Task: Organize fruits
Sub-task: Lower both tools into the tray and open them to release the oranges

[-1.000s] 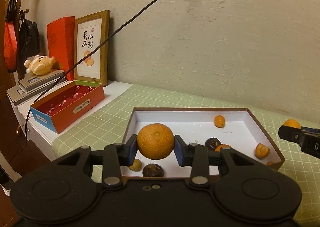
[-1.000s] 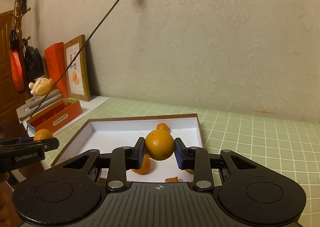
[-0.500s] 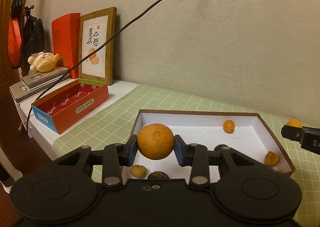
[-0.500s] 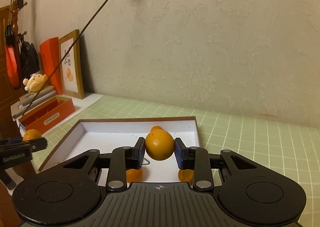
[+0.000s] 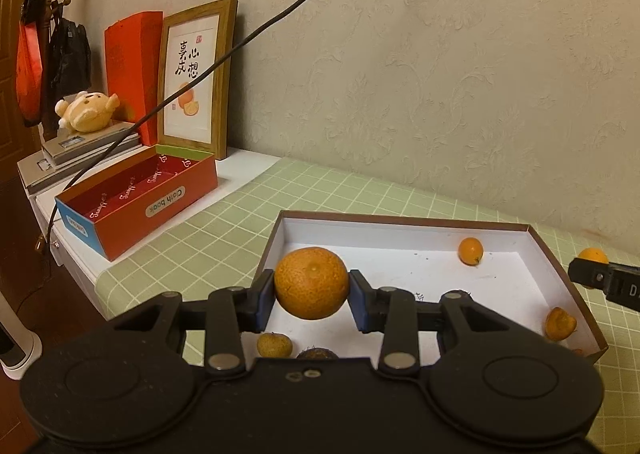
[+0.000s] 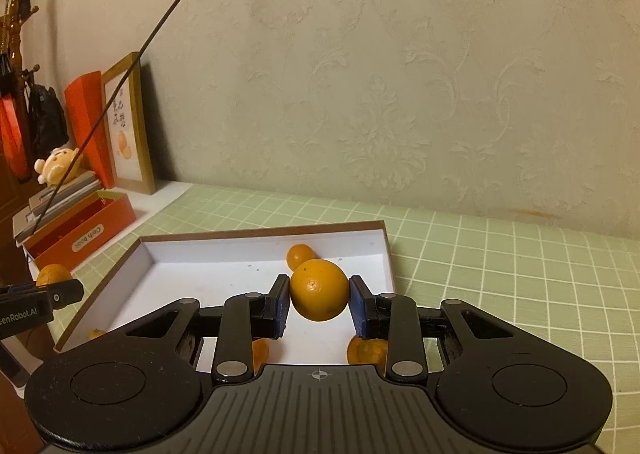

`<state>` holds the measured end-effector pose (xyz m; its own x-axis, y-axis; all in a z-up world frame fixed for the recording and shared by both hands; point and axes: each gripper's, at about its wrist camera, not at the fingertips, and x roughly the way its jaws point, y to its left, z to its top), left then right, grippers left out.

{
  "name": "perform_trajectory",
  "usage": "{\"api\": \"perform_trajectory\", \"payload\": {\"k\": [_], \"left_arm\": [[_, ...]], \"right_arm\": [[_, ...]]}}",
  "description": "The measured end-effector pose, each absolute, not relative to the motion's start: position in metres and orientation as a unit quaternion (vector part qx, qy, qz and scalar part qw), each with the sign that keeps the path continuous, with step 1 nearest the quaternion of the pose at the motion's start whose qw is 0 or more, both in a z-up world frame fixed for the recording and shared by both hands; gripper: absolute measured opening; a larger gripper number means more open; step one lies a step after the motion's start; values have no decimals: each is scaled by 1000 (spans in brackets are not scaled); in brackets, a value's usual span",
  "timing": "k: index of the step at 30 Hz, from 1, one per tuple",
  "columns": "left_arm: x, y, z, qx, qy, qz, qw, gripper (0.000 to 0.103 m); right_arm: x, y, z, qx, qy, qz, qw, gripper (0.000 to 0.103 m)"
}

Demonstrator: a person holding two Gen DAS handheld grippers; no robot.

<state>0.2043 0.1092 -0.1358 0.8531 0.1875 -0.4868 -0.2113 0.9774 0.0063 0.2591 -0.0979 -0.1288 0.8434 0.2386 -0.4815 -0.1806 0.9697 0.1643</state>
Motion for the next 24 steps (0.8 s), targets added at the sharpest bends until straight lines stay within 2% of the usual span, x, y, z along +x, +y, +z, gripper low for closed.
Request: {"api": "perform_trajectory", "payload": {"k": [24], "left_arm": [[212, 116, -142, -25, 262, 110, 959, 31]], "right_arm": [[272, -88, -130, 47, 260, 114, 958, 32]]}}
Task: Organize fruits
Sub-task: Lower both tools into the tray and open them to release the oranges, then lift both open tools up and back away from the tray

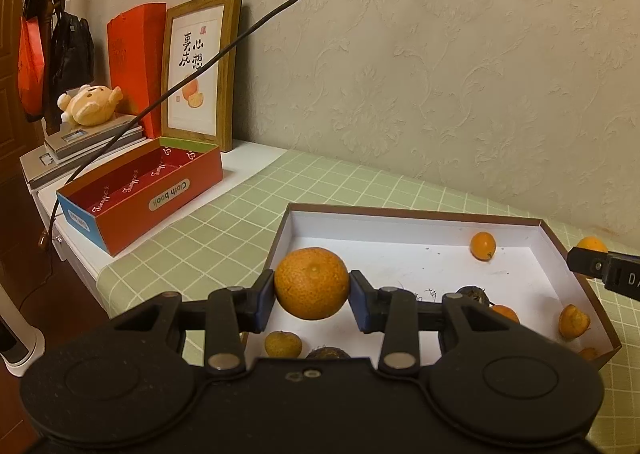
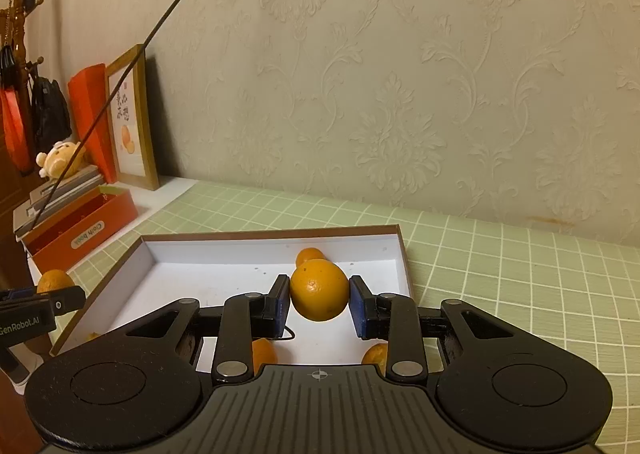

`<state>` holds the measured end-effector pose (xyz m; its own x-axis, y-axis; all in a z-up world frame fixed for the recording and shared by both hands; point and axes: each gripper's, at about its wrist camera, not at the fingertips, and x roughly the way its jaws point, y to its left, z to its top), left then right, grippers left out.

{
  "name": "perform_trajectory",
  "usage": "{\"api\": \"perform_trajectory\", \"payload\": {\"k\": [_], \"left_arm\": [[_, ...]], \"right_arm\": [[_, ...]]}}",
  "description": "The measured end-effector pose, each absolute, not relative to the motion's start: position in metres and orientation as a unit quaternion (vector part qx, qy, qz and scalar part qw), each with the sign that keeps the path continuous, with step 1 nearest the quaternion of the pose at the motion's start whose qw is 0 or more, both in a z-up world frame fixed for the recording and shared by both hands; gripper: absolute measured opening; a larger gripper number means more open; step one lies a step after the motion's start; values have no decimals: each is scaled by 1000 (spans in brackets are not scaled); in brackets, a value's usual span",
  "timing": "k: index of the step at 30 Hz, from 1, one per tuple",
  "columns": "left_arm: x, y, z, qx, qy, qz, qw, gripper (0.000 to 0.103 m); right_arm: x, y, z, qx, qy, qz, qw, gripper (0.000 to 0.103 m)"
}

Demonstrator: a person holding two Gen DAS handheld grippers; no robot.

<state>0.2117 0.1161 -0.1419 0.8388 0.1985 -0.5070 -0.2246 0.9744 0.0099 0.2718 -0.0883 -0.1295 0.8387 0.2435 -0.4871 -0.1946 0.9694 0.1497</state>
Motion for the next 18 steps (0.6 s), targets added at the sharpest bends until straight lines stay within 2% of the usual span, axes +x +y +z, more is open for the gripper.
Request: {"api": "perform_trajectory", "payload": {"k": [5, 6, 7, 8, 9, 10, 11, 13, 18], "left_arm": [[213, 117, -142, -26, 261, 110, 959, 31], [213, 117, -142, -26, 260, 108, 959, 35], [214, 117, -142, -26, 262, 108, 959, 41], [215, 117, -143, -29, 266, 110, 957, 69], [216, 117, -143, -29, 268, 112, 956, 87], [214, 116, -141, -26, 259, 123, 958, 96], [212, 115, -137, -23, 249, 129, 960, 96], [209, 116, -131, -22, 237, 125, 963, 96], [205, 120, -123, -29, 220, 144, 964, 97]], "right_arm": [[274, -89, -130, 46, 261, 113, 958, 32], [275, -88, -130, 45, 263, 110, 958, 32], [276, -88, -131, 46, 264, 109, 957, 32], [278, -88, -132, 45, 269, 110, 956, 32], [280, -87, -133, 38, 274, 104, 955, 40], [281, -86, -133, 31, 275, 86, 957, 85], [279, -85, -131, 30, 267, 76, 960, 103], [270, -85, -123, 32, 215, 75, 973, 103], [266, -91, -113, 54, 174, 79, 980, 103]]}}
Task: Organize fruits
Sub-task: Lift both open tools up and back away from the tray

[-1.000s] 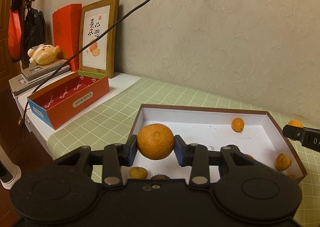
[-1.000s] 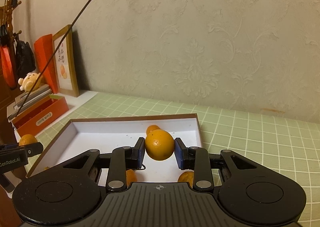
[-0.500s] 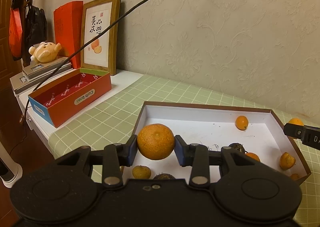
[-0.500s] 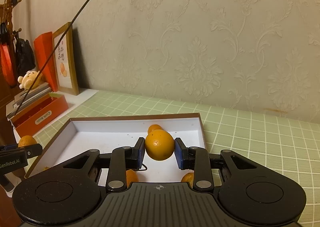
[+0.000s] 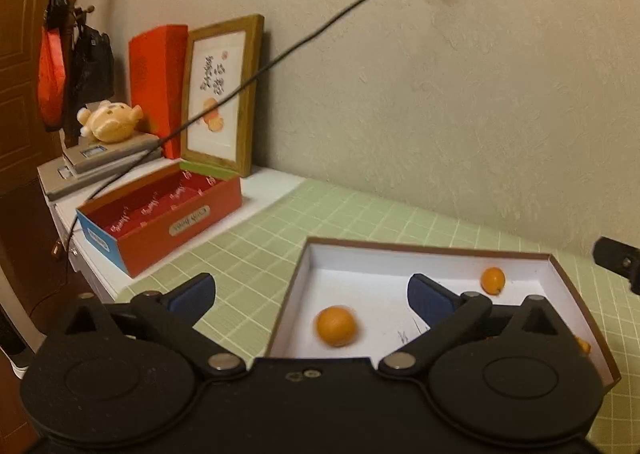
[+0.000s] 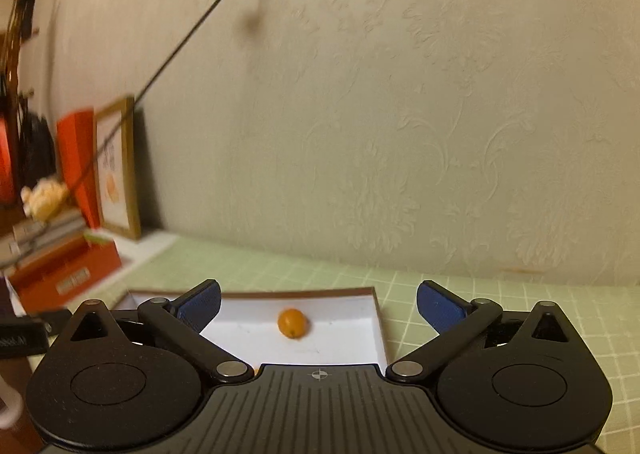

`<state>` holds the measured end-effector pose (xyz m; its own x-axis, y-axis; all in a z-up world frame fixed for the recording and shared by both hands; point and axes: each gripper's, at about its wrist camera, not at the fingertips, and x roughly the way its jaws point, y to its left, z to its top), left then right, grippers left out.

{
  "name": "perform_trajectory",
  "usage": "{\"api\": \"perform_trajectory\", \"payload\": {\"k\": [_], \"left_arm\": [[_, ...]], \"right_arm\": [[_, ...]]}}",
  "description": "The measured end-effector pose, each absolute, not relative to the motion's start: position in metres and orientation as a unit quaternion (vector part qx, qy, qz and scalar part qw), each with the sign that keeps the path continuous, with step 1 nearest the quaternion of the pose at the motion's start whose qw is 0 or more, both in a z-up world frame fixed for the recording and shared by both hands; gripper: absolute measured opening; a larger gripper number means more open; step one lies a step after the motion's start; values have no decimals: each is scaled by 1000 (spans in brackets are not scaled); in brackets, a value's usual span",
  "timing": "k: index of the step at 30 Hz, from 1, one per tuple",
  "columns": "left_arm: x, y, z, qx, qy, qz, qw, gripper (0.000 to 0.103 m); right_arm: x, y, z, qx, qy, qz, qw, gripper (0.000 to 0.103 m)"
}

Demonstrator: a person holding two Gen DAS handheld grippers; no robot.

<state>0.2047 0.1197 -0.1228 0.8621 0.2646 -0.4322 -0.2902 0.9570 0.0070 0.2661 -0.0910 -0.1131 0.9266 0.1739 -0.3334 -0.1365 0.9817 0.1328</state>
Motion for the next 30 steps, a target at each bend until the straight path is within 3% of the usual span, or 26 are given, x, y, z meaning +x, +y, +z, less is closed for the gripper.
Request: {"api": "perform_trajectory", "payload": {"k": [30], "left_arm": [[198, 110, -119, -9, 218, 142, 966, 97]], "right_arm": [[250, -97, -107, 52, 184, 80, 978, 103]]}}
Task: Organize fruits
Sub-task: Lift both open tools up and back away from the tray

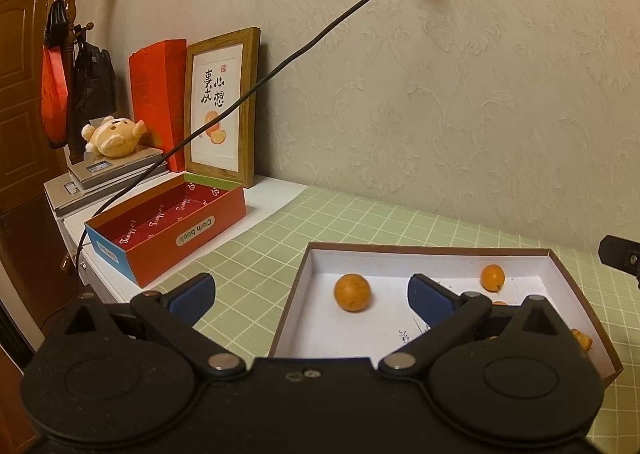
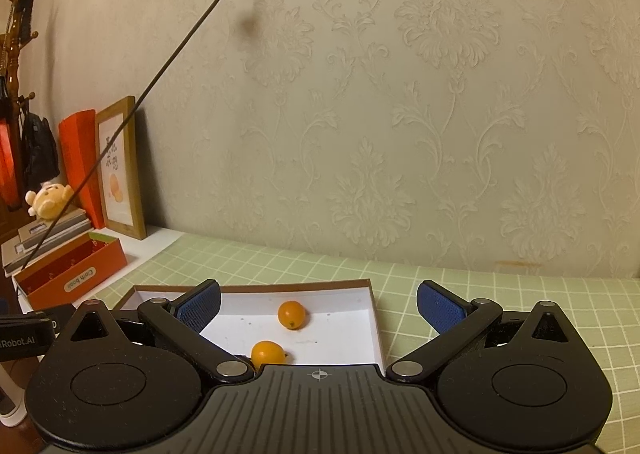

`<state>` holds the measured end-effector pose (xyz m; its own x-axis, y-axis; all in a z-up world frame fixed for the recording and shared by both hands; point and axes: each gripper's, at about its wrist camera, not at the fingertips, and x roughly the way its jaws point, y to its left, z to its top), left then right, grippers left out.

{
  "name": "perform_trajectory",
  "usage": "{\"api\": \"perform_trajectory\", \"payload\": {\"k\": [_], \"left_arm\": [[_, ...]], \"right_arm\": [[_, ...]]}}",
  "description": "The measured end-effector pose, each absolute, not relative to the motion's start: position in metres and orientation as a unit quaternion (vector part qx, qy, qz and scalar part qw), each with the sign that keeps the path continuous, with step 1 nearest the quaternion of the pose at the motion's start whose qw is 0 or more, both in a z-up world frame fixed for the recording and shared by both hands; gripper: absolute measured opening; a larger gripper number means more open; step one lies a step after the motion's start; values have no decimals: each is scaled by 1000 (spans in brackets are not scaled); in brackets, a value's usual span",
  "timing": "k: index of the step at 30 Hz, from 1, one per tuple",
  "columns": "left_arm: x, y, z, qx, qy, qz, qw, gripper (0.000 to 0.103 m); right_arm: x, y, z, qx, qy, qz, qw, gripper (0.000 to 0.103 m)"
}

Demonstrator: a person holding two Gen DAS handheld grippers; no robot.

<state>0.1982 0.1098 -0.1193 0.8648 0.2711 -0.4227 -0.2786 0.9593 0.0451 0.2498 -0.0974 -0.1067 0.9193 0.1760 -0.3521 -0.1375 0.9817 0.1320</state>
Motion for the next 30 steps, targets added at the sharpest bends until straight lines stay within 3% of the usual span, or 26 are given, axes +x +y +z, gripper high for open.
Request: {"api": "perform_trajectory", "payload": {"k": [30], "left_arm": [[139, 78, -98, 7, 228, 106, 968, 97]], "right_arm": [[171, -122, -71, 32, 168, 96, 981, 103]]}}
